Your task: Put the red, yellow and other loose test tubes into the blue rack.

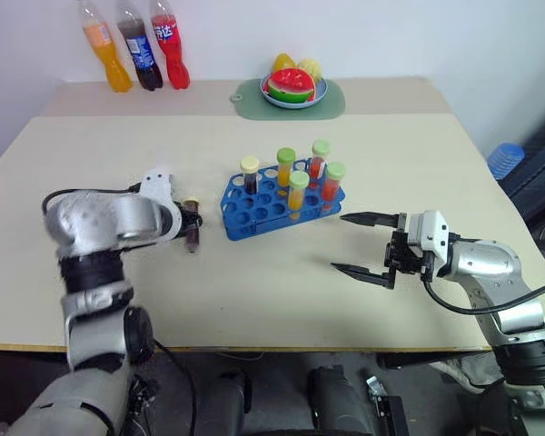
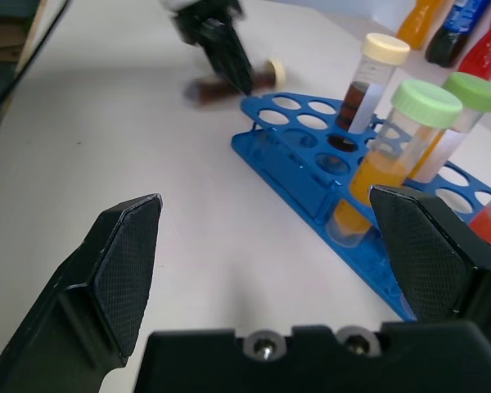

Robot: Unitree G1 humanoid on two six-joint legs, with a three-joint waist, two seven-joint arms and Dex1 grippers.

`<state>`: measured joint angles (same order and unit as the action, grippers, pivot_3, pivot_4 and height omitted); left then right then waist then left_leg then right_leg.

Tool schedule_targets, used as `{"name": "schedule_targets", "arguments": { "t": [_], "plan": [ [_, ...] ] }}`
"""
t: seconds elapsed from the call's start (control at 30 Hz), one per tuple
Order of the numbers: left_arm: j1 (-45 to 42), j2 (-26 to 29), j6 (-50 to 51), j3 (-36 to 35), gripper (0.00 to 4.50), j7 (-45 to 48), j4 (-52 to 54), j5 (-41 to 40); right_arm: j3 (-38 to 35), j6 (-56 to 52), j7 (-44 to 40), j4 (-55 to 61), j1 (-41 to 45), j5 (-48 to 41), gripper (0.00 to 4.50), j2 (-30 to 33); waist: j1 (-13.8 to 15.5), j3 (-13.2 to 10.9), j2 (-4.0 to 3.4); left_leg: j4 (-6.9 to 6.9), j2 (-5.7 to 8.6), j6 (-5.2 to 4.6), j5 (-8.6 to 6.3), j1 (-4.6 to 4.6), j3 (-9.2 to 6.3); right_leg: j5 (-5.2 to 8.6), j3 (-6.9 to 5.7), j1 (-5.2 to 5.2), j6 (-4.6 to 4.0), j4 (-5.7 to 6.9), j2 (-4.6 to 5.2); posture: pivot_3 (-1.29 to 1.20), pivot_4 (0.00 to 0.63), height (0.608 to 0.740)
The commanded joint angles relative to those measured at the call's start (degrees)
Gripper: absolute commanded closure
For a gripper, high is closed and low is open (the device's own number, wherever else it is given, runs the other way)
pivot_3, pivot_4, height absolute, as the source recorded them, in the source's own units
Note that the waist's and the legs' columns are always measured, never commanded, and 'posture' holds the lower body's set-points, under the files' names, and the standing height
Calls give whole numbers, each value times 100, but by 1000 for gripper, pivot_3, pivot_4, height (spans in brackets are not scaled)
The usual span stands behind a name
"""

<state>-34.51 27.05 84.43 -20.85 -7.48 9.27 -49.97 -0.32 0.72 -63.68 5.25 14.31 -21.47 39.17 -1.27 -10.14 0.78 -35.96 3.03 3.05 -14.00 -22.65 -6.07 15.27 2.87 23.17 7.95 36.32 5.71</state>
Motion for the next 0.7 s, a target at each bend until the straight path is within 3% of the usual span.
{"name": "schedule_targets", "arguments": {
  "t": [0.03,0.17,0.3,0.5,0.7],
  "plan": [
    [882,553,-1548,245,3031,1930,1605,-75,-126,164,53,9,1,-27,0,-64,36,-1,-3,2,-1,3,1,-1,5,0,3,2,-1,-1,0,0,150,740],
    [1575,407,-3000,362,3031,3179,2211,12,-156,194,135,-50,-25,-14,0,-119,157,1,-6,-10,5,-20,-13,7,11,0,-13,-37,-4,-20,11,0,150,740],
    [1392,-193,-4546,866,3031,3576,1897,758,-175,227,187,-113,-52,18,0,-133,202,0,-4,-15,9,-43,-26,11,10,0,-19,-47,-5,-27,15,0,150,740],
    [1044,-1035,-7487,2232,3031,3661,325,3030,-292,141,283,-28,-201,15,0,-37,183,1,-5,-14,12,-43,-25,14,20,0,-16,-49,-3,-32,15,0,150,740],
    [958,-1602,-9360,2861,3031,3462,-1311,4246,-508,-29,370,218,-453,-89,0,144,186,1,-5,-16,12,-55,-31,12,21,-1,-16,-46,-1,-31,15,0,150,740]
  ]
}}
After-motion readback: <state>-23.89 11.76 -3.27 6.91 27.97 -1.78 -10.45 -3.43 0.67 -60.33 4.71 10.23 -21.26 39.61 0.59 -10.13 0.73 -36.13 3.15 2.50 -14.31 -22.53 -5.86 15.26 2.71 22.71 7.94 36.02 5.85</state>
